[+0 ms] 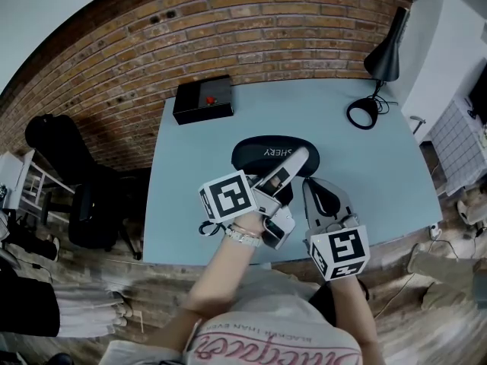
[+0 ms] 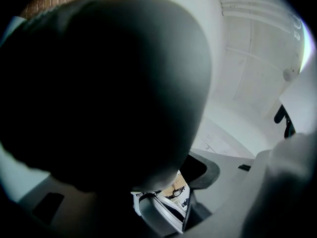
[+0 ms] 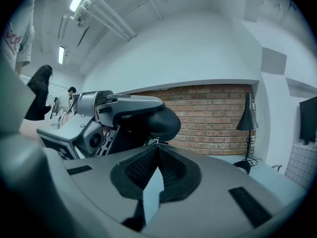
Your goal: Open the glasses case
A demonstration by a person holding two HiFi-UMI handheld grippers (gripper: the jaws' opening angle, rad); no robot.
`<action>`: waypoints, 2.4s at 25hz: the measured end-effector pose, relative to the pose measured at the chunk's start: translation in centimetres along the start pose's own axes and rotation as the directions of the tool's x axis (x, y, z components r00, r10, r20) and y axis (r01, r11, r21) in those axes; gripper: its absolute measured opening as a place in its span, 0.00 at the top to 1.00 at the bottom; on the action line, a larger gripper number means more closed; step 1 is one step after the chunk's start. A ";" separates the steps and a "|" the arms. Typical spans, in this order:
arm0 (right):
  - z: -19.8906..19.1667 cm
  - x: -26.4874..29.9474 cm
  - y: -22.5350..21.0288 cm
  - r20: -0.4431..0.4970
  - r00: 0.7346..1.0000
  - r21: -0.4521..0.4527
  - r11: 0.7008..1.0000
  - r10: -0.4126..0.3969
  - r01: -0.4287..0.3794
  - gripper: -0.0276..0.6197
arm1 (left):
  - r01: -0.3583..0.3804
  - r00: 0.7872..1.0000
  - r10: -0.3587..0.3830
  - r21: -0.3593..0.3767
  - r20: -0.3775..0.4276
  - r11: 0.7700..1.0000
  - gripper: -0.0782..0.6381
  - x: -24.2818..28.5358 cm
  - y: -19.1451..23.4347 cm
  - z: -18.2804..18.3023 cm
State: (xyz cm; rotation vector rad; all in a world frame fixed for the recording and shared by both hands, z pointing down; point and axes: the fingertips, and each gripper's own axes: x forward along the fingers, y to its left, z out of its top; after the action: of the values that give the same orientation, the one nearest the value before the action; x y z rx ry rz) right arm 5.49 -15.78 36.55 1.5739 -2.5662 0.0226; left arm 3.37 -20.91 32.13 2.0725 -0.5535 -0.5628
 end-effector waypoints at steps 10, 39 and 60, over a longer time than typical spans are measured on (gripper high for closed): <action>-0.3 -0.6 -1.0 -0.026 0.999 -0.041 0.999 -0.022 0.021 0.93 | 0.002 0.998 0.000 0.035 -0.062 0.999 0.51 -0.2 -0.2 -0.5; 0.0 -1.0 -1.1 -0.037 0.999 -0.143 0.990 0.012 -0.017 0.93 | 0.077 0.982 -0.061 0.081 -0.176 0.994 0.47 -1.6 0.4 -1.7; -0.5 -1.4 -1.4 -0.018 0.994 -0.049 0.993 0.105 -0.105 0.93 | 0.124 0.970 -0.139 -0.086 -0.200 0.989 0.51 -1.3 0.3 -1.5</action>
State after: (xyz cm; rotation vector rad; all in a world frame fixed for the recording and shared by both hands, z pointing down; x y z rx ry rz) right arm 7.37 -15.15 36.83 1.4150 -2.6139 -0.0187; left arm 3.17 -19.39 33.40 2.0771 -0.2728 -0.4312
